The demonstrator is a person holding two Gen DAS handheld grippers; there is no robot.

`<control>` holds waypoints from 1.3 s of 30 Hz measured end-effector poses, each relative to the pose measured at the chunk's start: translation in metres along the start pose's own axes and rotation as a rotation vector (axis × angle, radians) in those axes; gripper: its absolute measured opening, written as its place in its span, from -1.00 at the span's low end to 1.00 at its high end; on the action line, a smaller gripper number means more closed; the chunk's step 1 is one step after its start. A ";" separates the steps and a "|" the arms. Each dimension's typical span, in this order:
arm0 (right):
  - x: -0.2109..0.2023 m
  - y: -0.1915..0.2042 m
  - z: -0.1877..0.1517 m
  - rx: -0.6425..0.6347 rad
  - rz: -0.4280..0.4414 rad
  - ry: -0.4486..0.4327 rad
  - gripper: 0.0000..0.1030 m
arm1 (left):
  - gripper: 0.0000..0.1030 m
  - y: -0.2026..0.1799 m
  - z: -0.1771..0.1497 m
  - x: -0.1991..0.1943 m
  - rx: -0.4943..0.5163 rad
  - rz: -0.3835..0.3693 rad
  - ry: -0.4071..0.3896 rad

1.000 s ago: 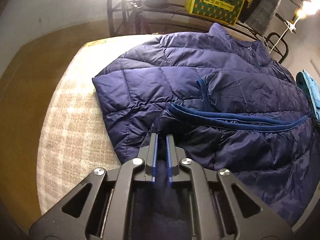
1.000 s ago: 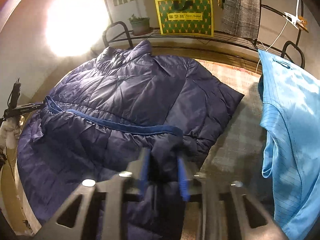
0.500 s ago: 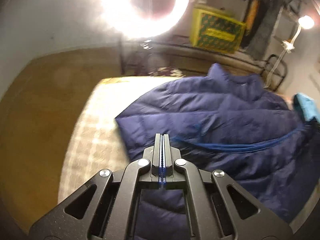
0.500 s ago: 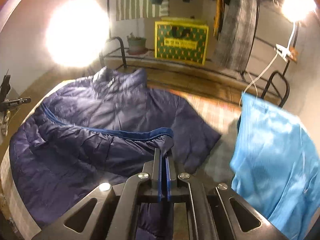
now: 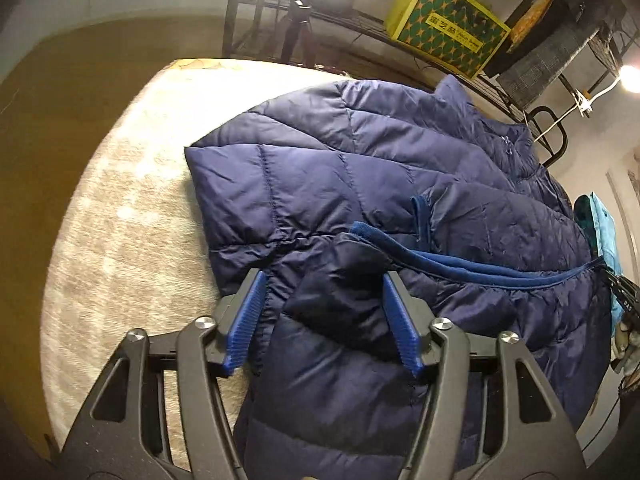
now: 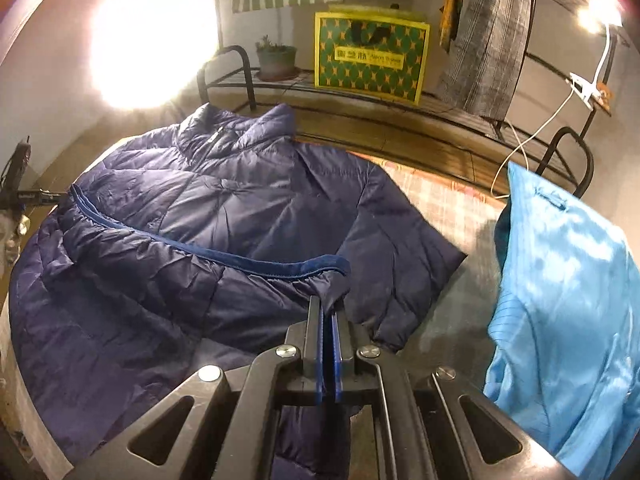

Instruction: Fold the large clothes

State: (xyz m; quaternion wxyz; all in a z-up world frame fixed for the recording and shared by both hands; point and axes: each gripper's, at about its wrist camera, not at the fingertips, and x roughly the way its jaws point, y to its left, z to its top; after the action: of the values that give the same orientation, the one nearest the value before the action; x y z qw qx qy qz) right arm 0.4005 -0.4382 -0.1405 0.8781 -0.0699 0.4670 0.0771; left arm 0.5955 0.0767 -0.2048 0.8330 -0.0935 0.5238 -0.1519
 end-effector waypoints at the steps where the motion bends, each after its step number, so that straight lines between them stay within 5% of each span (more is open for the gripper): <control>1: 0.002 0.000 0.000 0.002 -0.001 0.004 -0.99 | -0.54 -0.004 -0.001 0.000 0.018 -0.010 -0.001; 4: 0.006 0.002 -0.001 -0.002 -0.006 0.011 -0.99 | -0.88 -0.015 -0.005 -0.006 0.076 0.023 -0.026; 12: -0.008 0.004 0.006 -0.006 -0.039 -0.032 -1.00 | -0.94 -0.028 0.009 -0.050 0.103 0.050 -0.146; 20: -0.023 0.000 0.055 -0.011 -0.104 -0.127 -1.00 | -0.94 -0.054 0.051 -0.065 0.117 0.172 -0.304; 30: 0.027 -0.018 0.125 -0.015 -0.220 -0.146 -1.00 | -0.94 -0.063 0.120 -0.016 0.095 0.289 -0.347; 39: 0.107 -0.036 0.127 0.004 -0.283 -0.044 -1.00 | -0.94 -0.059 0.130 0.065 0.133 0.382 -0.266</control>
State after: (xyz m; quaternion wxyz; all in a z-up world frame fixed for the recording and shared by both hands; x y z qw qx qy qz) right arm 0.5691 -0.4415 -0.1573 0.8904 -0.1314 0.4332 -0.0469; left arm 0.7297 -0.0023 -0.1847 0.9125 0.0432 0.4067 -0.0121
